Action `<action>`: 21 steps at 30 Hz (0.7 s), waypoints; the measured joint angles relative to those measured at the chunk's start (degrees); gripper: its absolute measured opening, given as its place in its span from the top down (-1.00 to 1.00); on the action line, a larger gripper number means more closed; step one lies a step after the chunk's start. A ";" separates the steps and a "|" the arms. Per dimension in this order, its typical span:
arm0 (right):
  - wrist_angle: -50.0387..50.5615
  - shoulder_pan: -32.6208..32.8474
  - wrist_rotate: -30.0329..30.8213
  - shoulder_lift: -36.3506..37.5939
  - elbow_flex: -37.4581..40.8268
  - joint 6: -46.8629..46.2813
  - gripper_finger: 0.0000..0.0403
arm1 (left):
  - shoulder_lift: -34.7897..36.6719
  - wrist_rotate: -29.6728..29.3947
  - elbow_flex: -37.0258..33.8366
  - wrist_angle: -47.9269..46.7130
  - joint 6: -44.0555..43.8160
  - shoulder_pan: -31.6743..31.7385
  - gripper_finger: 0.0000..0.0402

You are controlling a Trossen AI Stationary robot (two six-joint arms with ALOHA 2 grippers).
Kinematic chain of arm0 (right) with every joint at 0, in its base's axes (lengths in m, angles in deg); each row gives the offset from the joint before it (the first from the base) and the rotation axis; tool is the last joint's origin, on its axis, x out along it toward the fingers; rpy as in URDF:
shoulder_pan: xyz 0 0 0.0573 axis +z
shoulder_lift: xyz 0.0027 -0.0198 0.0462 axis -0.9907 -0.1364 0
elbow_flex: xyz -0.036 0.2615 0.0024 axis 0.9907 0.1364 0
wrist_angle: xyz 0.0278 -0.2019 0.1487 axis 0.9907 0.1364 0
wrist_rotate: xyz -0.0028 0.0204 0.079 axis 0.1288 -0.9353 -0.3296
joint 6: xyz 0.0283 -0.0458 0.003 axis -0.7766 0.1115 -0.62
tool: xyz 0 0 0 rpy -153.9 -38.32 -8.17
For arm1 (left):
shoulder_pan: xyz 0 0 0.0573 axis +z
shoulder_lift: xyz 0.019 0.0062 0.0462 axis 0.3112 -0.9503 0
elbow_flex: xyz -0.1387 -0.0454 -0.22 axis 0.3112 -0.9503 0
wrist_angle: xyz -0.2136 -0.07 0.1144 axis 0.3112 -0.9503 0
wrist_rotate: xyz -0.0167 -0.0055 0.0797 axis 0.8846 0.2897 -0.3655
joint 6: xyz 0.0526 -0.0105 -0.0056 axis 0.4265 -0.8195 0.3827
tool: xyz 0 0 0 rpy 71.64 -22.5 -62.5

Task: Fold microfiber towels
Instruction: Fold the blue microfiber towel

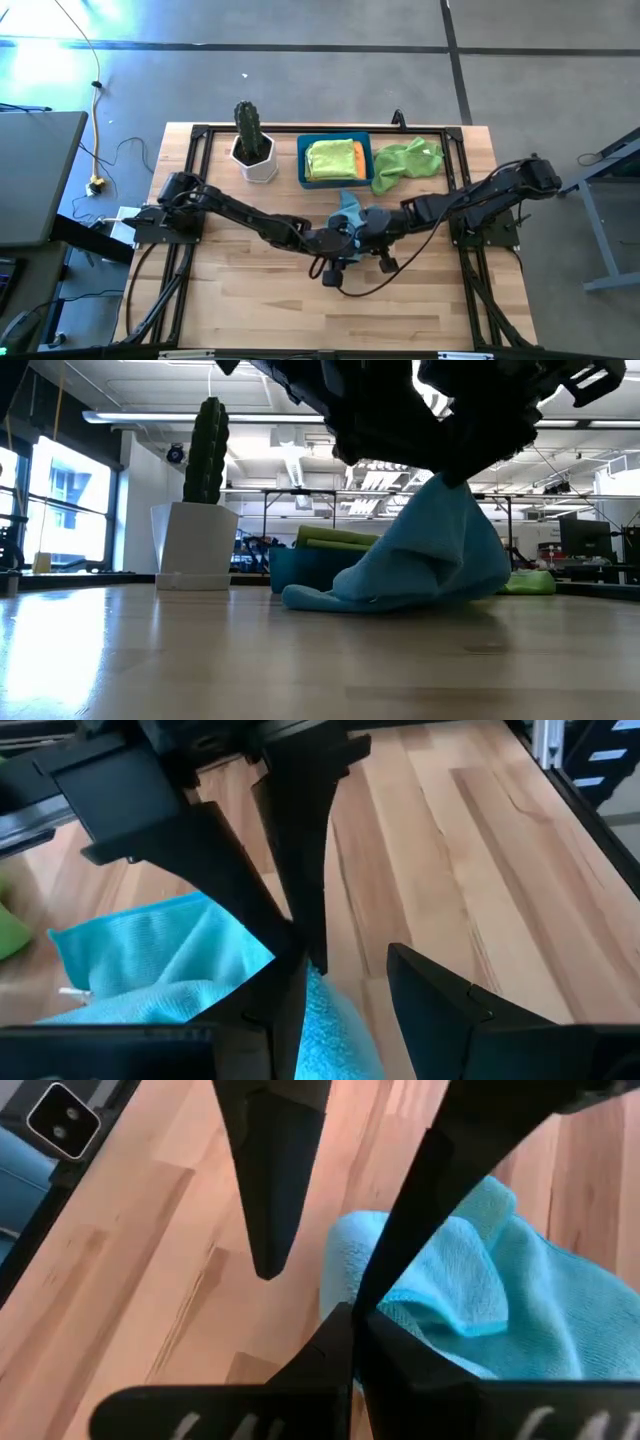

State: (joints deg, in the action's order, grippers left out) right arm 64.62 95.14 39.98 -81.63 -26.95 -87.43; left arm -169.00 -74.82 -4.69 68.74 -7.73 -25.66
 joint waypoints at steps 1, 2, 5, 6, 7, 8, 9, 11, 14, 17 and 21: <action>-0.01 0.26 0.04 -0.02 0.01 0.00 1.00 | -0.07 0.11 0.00 0.05 0.03 0.15 0.34; -0.03 0.57 0.09 -0.02 0.01 -0.03 1.00 | -0.14 0.27 0.00 0.15 0.04 0.26 0.34; 0.08 1.27 -0.88 -0.02 0.00 -1.29 1.00 | -0.47 -0.30 -0.04 -0.41 0.09 0.71 0.34; -0.07 1.54 -0.86 0.05 -0.07 -1.32 1.00 | -0.56 -0.22 -0.07 -0.47 0.42 1.03 0.34; 0.32 1.77 -0.49 0.11 -0.09 -1.30 1.00 | -0.57 0.05 -0.07 -0.48 0.82 1.17 0.34; 0.28 1.92 -0.65 0.11 -0.09 -1.32 1.00 | -0.57 -0.15 -0.07 -0.52 1.04 1.26 0.34; 0.22 2.14 -0.69 0.09 -0.09 -1.34 1.00 | -0.57 -0.39 -0.07 -0.44 1.07 1.30 0.34; -0.16 2.57 -1.19 0.09 -0.09 -1.30 1.00 | -0.57 -0.07 -0.07 -0.26 1.05 1.39 0.34; -0.30 2.62 -1.28 0.09 -0.09 -1.29 1.00 | -0.57 3.81 -0.07 -0.15 2.00 1.92 0.34; -0.63 2.59 -1.19 0.09 -0.09 -1.02 1.00 | -0.95 8.57 -0.07 0.16 2.41 2.05 0.34; -0.60 2.55 -0.50 0.09 -0.09 -0.87 1.00 | -1.43 14.01 -0.04 -0.02 2.40 1.41 0.34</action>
State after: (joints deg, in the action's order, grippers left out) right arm 64.02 97.69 39.48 -81.54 -27.05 -88.30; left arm -170.42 -60.81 -4.73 68.72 -5.33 -24.25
